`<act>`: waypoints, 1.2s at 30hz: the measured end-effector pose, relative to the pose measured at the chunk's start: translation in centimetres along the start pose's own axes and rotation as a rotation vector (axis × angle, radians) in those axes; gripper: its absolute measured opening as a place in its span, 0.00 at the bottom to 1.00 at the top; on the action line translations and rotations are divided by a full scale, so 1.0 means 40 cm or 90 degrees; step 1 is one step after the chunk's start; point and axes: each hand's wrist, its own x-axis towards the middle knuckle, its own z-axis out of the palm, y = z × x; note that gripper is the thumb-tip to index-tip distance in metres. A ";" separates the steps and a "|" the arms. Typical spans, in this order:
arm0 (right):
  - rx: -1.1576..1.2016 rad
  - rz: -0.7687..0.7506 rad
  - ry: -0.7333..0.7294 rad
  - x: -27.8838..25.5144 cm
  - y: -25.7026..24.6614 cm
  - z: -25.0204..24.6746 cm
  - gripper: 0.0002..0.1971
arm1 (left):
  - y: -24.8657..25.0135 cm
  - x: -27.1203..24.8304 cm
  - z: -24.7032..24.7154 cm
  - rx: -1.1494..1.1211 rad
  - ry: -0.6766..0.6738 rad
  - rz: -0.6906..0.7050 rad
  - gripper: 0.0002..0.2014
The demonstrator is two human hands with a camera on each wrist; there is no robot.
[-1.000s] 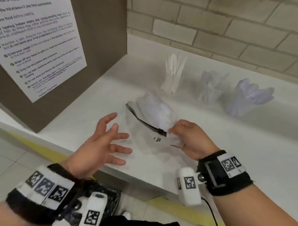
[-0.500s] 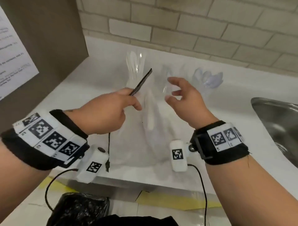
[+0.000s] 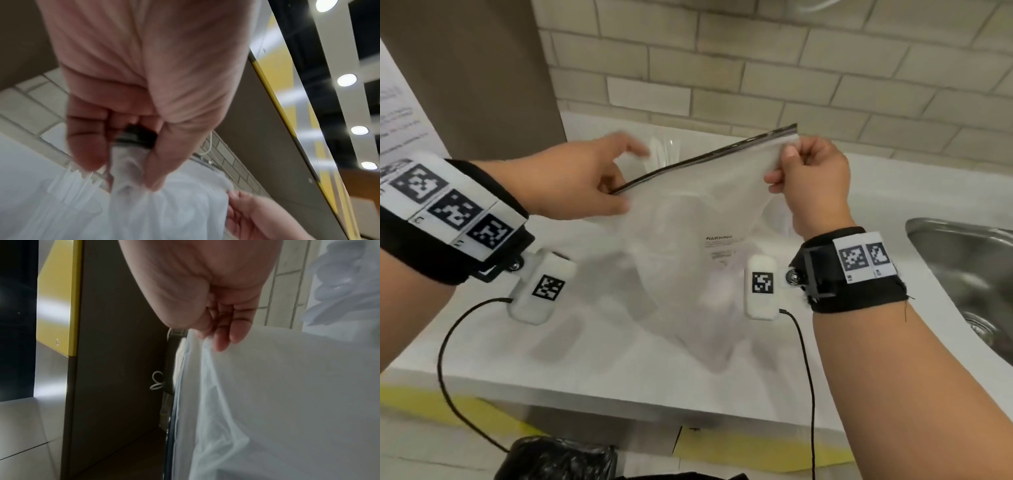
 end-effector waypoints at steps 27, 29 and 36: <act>-0.339 -0.370 -0.220 -0.064 -0.215 0.143 0.08 | 0.147 0.035 -0.026 -0.348 0.340 0.041 0.13; -0.335 -0.364 -0.207 -0.069 -0.213 0.149 0.09 | 0.151 0.036 -0.027 -0.328 0.363 0.031 0.12; -0.409 -0.390 -0.160 -0.062 -0.198 0.142 0.05 | 0.157 0.043 -0.022 -0.266 0.394 -0.017 0.12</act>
